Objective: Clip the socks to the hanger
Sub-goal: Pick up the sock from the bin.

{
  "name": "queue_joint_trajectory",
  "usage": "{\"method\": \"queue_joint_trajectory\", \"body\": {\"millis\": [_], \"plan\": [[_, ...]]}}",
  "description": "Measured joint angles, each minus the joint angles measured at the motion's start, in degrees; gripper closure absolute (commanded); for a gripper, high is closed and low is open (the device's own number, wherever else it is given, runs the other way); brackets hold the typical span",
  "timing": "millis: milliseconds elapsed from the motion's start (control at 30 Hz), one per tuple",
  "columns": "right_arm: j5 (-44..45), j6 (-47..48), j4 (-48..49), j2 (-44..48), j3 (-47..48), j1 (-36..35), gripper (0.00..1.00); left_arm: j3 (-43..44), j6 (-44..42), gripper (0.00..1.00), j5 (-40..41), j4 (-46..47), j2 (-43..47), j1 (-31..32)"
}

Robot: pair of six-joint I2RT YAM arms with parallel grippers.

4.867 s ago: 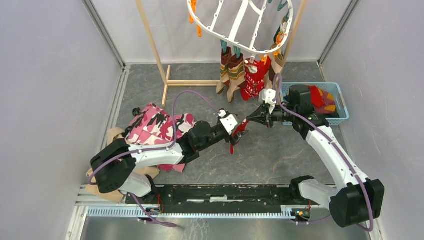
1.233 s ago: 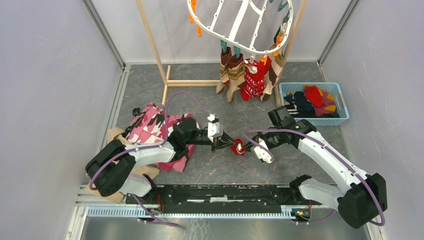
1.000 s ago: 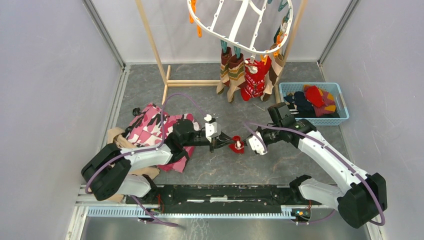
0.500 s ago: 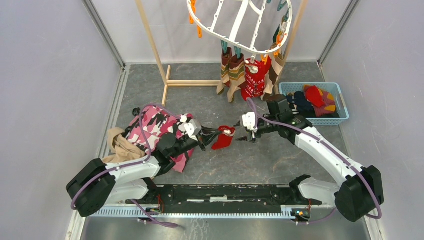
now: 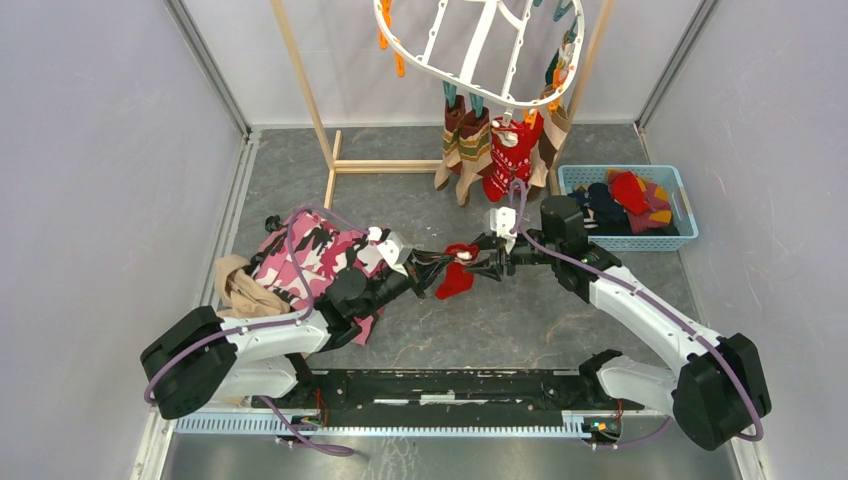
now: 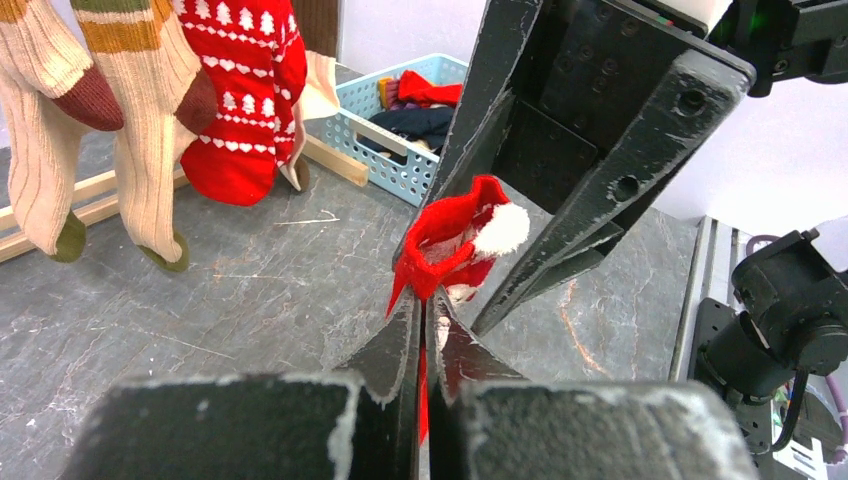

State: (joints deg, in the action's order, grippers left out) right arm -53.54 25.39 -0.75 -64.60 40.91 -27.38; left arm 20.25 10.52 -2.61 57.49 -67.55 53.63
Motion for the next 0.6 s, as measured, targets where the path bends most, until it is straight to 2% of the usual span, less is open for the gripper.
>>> {"method": "queue_joint_trajectory", "body": {"millis": [67,200,300,400,533,600], "plan": [[1.18,-2.54,1.92,0.0,-0.42,0.0,0.58,0.42,0.11,0.98,1.49,-0.04,-0.37,0.66],[2.89,-5.75,4.55,0.02,-0.66,0.0,0.8,1.01,0.17,0.98,3.41,-0.2,-0.68,1.27],[3.26,-6.67,5.18,0.02,-0.66,0.0,0.89,1.14,0.2,0.97,4.28,-0.39,-0.72,1.27],[2.97,-6.21,4.74,0.02,-0.63,0.0,0.92,1.14,0.15,0.83,4.66,-0.9,-0.66,1.25],[1.14,-2.89,0.35,-0.2,0.57,0.0,0.92,1.11,0.0,0.51,4.13,-2.86,0.61,0.81],[0.11,-0.39,-2.67,-0.66,2.27,0.0,0.92,0.9,-0.24,0.39,2.38,-3.69,2.43,-0.22]]}}
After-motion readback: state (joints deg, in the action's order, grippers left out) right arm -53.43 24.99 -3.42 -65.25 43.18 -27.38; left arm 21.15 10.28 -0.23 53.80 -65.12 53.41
